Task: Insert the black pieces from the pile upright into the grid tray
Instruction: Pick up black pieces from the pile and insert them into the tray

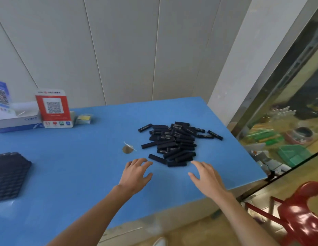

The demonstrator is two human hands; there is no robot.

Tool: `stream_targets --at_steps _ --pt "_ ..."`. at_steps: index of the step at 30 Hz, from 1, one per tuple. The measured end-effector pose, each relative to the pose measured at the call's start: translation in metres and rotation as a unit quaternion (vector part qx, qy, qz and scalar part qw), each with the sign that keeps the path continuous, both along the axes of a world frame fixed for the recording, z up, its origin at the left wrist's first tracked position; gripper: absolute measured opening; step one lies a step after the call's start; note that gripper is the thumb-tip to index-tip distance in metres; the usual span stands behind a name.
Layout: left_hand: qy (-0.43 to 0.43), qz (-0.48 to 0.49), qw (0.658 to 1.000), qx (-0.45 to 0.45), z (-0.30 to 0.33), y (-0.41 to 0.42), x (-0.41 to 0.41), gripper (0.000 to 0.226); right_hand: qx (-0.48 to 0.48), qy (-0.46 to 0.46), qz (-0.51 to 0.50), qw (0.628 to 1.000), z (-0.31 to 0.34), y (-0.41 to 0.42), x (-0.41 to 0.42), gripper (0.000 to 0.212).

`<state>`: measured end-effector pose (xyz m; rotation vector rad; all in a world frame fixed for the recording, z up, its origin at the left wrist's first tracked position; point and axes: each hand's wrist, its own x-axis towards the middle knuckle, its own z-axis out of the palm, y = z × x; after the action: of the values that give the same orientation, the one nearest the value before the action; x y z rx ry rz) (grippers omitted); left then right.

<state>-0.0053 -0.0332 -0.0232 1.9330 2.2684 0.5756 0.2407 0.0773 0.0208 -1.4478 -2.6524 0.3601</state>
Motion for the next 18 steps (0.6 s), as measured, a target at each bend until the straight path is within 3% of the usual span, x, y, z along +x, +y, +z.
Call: stream_targets --at_steps 10,18 --pt "-0.033 0.009 0.999 -0.020 -0.017 0.074 0.008 0.038 -0.014 -0.004 0.068 0.998 -0.012 0.089 -0.017 0.038" --pt "-0.034 0.016 0.999 -0.023 -0.024 0.080 0.009 0.029 -0.016 -0.040 0.171 0.984 -0.030 0.122 -0.025 0.038"
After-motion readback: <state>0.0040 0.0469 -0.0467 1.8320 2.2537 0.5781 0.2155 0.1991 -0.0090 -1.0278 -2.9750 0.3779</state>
